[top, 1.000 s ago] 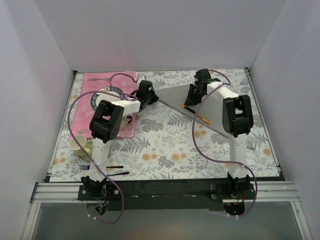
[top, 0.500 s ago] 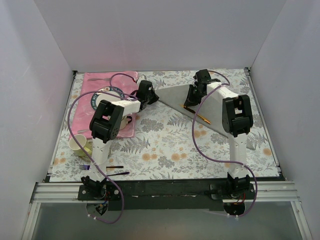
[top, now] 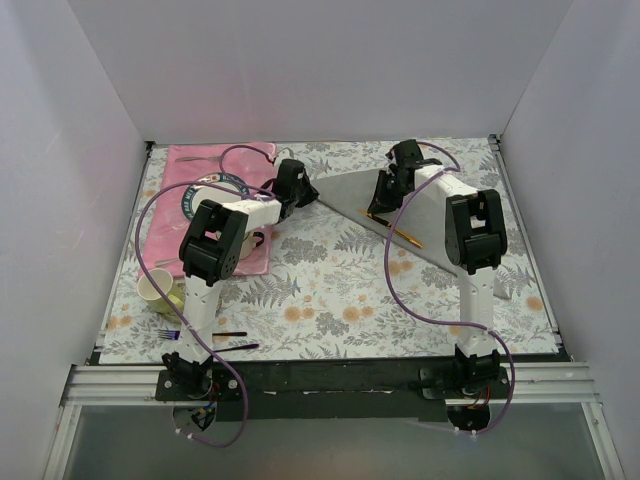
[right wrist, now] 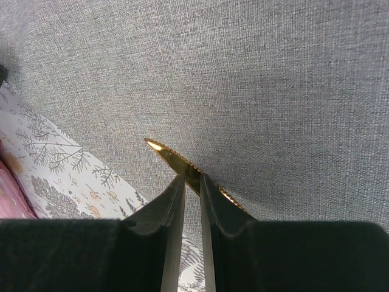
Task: Fold the napkin, place the utensils inside, and roll it up
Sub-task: Fold the napkin
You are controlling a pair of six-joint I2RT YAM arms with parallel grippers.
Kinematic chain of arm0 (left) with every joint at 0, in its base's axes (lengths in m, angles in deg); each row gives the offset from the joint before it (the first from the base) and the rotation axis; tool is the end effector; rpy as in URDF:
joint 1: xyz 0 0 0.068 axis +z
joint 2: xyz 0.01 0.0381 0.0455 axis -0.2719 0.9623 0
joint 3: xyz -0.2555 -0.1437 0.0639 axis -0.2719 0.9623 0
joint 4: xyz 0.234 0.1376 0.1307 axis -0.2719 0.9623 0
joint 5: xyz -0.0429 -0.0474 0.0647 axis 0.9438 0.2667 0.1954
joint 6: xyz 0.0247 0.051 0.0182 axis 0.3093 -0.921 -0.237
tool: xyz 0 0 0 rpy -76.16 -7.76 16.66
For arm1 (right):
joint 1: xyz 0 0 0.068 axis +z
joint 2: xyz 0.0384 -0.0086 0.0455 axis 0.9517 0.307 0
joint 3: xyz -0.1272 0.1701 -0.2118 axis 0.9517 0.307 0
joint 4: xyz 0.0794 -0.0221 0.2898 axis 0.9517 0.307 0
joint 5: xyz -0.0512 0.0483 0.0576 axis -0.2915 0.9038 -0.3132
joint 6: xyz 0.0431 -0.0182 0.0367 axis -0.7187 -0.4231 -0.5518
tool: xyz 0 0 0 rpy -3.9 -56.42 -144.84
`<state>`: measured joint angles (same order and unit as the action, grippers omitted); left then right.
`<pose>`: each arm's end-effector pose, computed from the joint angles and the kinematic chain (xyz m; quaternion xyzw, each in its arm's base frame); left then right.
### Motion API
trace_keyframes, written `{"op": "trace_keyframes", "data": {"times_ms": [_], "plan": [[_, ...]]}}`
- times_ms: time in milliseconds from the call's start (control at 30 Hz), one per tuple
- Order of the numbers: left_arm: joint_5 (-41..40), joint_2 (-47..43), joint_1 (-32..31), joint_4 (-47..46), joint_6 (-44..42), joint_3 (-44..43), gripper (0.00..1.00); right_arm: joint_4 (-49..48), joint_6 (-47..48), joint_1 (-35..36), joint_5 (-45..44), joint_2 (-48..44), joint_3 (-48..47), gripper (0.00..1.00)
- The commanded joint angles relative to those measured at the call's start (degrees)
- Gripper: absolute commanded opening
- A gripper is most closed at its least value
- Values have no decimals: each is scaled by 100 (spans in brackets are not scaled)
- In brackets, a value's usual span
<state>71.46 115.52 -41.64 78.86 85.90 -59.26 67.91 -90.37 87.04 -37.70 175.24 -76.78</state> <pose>0.4988 -0.2379 0.1319 -0.4333 0.7681 -0.3602 0.3043 0.5222 0.1521 0.1555 0.0438 0.9511 0.2247 0.2075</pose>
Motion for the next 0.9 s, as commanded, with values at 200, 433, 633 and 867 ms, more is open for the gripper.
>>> {"op": "trace_keyframes", "data": {"times_ms": [200, 433, 633, 867], "plan": [[262, -230, 12, 54, -89, -264, 0, 550, 155, -6, 28, -401, -361, 26], [306, -449, -129, 133, -405, -501, 0, 963, 102, -375, -183, -1444, -196, 32], [227, -546, -647, 309, -757, -906, 0, 1025, 374, -946, -210, -2684, 947, 33], [175, -485, -1367, 362, -898, -1003, 0, 946, 550, -1613, -96, -3591, 1888, 33]]}}
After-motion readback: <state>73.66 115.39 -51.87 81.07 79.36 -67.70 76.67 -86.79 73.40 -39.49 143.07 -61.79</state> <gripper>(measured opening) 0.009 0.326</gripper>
